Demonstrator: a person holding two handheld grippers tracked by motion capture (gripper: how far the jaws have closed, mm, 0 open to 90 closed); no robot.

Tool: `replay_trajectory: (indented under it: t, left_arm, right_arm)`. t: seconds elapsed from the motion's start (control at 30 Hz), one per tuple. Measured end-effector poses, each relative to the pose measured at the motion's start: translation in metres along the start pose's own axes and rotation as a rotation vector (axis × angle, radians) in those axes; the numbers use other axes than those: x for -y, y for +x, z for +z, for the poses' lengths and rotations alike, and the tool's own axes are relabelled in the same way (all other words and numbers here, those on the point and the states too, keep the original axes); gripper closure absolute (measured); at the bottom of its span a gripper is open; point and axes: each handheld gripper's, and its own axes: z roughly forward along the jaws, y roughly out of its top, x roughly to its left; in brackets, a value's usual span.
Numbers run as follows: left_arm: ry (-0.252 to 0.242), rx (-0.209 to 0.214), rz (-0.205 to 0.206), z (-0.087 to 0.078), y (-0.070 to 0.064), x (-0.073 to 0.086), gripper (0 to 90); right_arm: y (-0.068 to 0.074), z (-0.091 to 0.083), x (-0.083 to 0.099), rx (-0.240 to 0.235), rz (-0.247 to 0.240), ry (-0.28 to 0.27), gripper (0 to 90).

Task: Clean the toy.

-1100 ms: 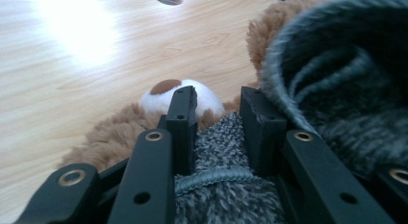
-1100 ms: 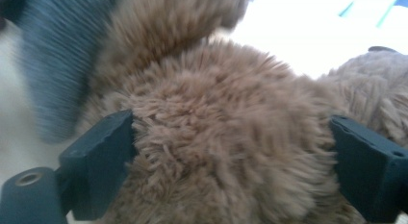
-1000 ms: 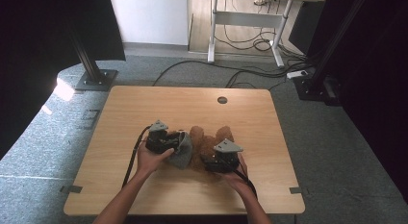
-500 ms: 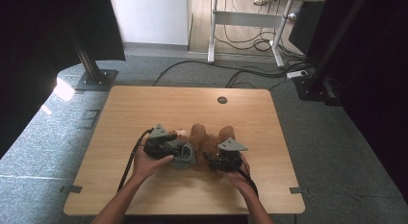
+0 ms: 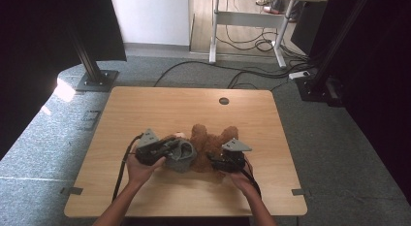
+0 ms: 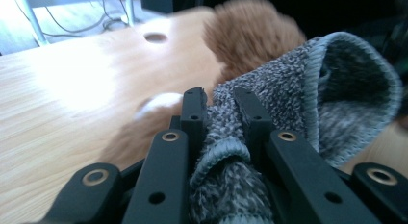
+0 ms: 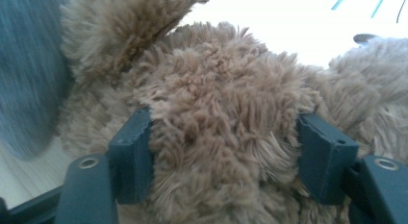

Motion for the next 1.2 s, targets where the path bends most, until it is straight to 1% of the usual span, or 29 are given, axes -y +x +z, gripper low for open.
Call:
replay_trajectory:
  t: [0.03, 0.07, 0.1, 0.13, 0.17, 0.23, 0.27, 0.37, 0.43, 0.5, 0.53, 0.6, 0.63, 0.7, 0.73, 0.77, 0.8, 0.83, 0.87, 0.93, 0.97, 1.03, 1.07, 1.13, 1.17, 1.2]
  left_arm:
    - [-0.007, -0.009, -0.006, -0.004, 0.004, 0.0, 76.4]
    - [-0.017, -0.01, -0.025, -0.011, 0.01, 0.001, 76.9]
    - [-0.024, 0.0, -0.05, -0.015, 0.014, 0.001, 77.6]
    - [-0.044, 0.01, -0.08, -0.02, 0.019, 0.001, 78.1]
    - [-0.056, 0.015, -0.098, -0.022, 0.021, 0.0, 78.7]
    - [-0.065, 0.033, -0.116, -0.022, 0.023, -0.006, 79.2]
    - [-0.067, 0.033, -0.117, -0.021, 0.022, -0.011, 79.3]
    - [-0.061, 0.052, -0.107, -0.01, 0.015, -0.028, 79.3]
    - [-0.053, 0.091, -0.111, 0.0, 0.006, -0.041, 79.4]
    - [-0.033, 0.122, -0.106, 0.016, -0.009, -0.054, 79.3]
    - [-0.028, 0.133, -0.104, 0.022, -0.014, -0.058, 79.3]
    - [-0.007, 0.153, -0.094, 0.04, -0.028, -0.068, 79.3]
    - [0.014, 0.157, -0.092, 0.049, -0.034, -0.072, 79.3]
    - [0.062, 0.145, -0.085, 0.069, -0.044, -0.076, 79.2]
    - [0.094, 0.144, -0.091, 0.079, -0.047, -0.076, 79.1]
    - [0.127, 0.138, -0.086, 0.088, -0.049, -0.074, 79.1]
    - [0.155, 0.121, -0.083, 0.094, -0.05, -0.071, 79.1]
    - [0.173, 0.114, -0.087, 0.099, -0.049, -0.067, 79.0]
    - [0.186, 0.119, -0.106, 0.102, -0.047, -0.063, 79.0]
    - [0.192, 0.108, -0.121, 0.103, -0.042, -0.056, 79.1]
    - [0.197, 0.099, -0.134, 0.101, -0.037, -0.054, 79.2]
    - [0.191, 0.098, -0.16, 0.097, -0.031, -0.05, 79.2]
    - [0.194, 0.103, -0.166, 0.095, -0.028, -0.047, 79.3]
    - [0.178, 0.113, -0.179, 0.09, -0.026, -0.043, 79.3]
    - [0.173, 0.116, -0.179, 0.089, -0.026, -0.041, 79.3]
    - [0.165, 0.124, -0.18, 0.087, -0.026, -0.039, 79.3]
  right_arm:
    - [-0.001, 0.0, 0.0, 0.002, 0.002, -0.003, 32.1]
    - [-0.001, 0.001, 0.0, 0.001, 0.004, -0.004, 32.3]
    - [-0.001, 0.001, -0.001, 0.002, 0.008, -0.005, 32.5]
    - [-0.001, 0.002, -0.001, 0.004, 0.009, -0.005, 32.7]
    - [-0.001, 0.002, -0.001, 0.005, 0.01, -0.005, 33.0]
    - [-0.001, 0.002, -0.002, 0.006, 0.011, -0.005, 34.1]
    - [-0.001, 0.002, -0.002, 0.005, 0.011, -0.005, 35.8]
    - [0.001, 0.001, -0.001, 0.0, -0.006, -0.012, 40.9]
    - [0.004, -0.001, 0.0, 0.0, -0.028, -0.019, 43.5]
    - [0.007, -0.002, 0.002, 0.002, -0.047, -0.028, 44.4]
    - [0.008, -0.003, 0.003, 0.001, -0.053, -0.03, 44.5]
    - [0.01, -0.004, 0.005, -0.001, -0.068, -0.037, 44.7]
    - [0.011, -0.005, 0.006, -0.001, -0.075, -0.038, 44.8]
    - [0.012, -0.007, 0.008, -0.003, -0.093, -0.038, 45.1]
    - [0.014, -0.01, 0.011, 0.003, -0.109, -0.045, 45.1]
    - [0.014, -0.01, 0.011, 0.003, -0.109, -0.045, 45.1]
    - [0.015, -0.011, 0.013, 0.001, -0.117, -0.045, 45.1]
    - [0.015, -0.012, 0.014, -0.001, -0.123, -0.049, 44.8]
    - [0.016, -0.014, 0.016, -0.005, -0.126, -0.05, 43.5]
    - [0.015, -0.018, 0.019, -0.015, -0.124, -0.059, 38.7]
    - [0.014, -0.02, 0.02, -0.017, -0.123, -0.067, 37.5]
    - [0.008, -0.026, 0.02, -0.028, -0.111, -0.084, 36.1]
    - [0.005, -0.03, 0.019, -0.018, -0.106, -0.101, 34.2]
    - [-0.001, -0.039, 0.015, 0.012, -0.076, -0.145, 29.1]
    - [-0.005, -0.043, 0.011, 0.036, -0.057, -0.158, 26.0]
    - [-0.008, -0.044, 0.009, 0.042, -0.048, -0.158, 23.8]
